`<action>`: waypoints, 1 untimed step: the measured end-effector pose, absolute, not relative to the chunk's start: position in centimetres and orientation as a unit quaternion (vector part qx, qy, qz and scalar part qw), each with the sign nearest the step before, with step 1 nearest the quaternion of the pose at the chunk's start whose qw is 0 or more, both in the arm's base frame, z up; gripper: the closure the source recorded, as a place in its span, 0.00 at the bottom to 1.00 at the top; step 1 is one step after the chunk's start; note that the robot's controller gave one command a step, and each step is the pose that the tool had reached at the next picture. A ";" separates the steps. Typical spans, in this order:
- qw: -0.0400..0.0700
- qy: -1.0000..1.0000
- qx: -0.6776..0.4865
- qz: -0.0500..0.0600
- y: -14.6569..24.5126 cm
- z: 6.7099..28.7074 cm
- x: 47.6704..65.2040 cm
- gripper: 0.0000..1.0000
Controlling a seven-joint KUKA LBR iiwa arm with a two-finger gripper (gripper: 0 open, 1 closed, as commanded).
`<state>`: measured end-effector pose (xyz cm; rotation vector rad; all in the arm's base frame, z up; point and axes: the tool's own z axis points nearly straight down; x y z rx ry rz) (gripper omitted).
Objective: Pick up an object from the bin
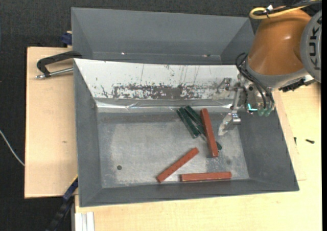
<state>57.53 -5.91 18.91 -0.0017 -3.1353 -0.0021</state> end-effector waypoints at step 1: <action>-0.001 -1.000 0.000 0.000 -5.9 19.4 57.7 0.00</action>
Offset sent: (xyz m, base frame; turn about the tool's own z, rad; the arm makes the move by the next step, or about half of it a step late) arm -0.0352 0.0553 -0.0720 -0.1255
